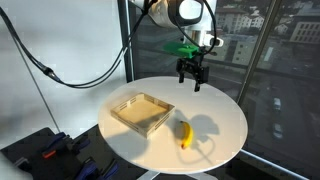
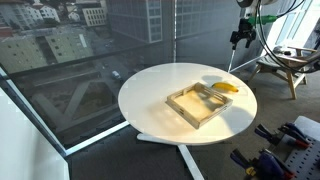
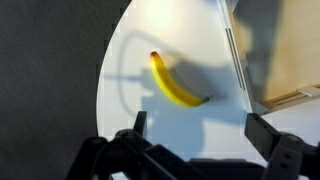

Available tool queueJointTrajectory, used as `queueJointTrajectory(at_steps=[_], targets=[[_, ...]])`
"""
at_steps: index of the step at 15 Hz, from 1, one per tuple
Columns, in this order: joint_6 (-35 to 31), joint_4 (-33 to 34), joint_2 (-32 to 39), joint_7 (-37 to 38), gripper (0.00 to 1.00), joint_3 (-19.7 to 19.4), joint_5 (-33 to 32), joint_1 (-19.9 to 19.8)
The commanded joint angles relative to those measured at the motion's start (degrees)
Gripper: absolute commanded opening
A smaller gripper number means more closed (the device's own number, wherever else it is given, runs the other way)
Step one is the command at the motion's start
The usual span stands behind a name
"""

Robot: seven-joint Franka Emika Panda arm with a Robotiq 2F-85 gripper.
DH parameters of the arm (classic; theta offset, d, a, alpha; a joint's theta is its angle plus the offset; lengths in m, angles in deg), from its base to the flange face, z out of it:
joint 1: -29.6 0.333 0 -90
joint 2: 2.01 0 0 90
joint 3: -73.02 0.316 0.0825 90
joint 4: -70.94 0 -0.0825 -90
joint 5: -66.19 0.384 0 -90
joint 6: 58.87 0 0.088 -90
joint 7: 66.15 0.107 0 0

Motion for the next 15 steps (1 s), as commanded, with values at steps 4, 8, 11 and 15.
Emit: queueJointTrajectory(at_steps=[4,8,11,15], targets=[[4.83,3.24,1.55,-7.24,1.0,1.51,-1.58,-2.01],[5.71,4.13,2.15,-10.66,1.0,1.83,-2.86,-2.46],[5.63,4.65,2.39,-13.01,1.0,2.12,-3.69,-2.59],[5.57,5.41,2.81,-16.33,1.0,2.54,-4.92,-2.73]])
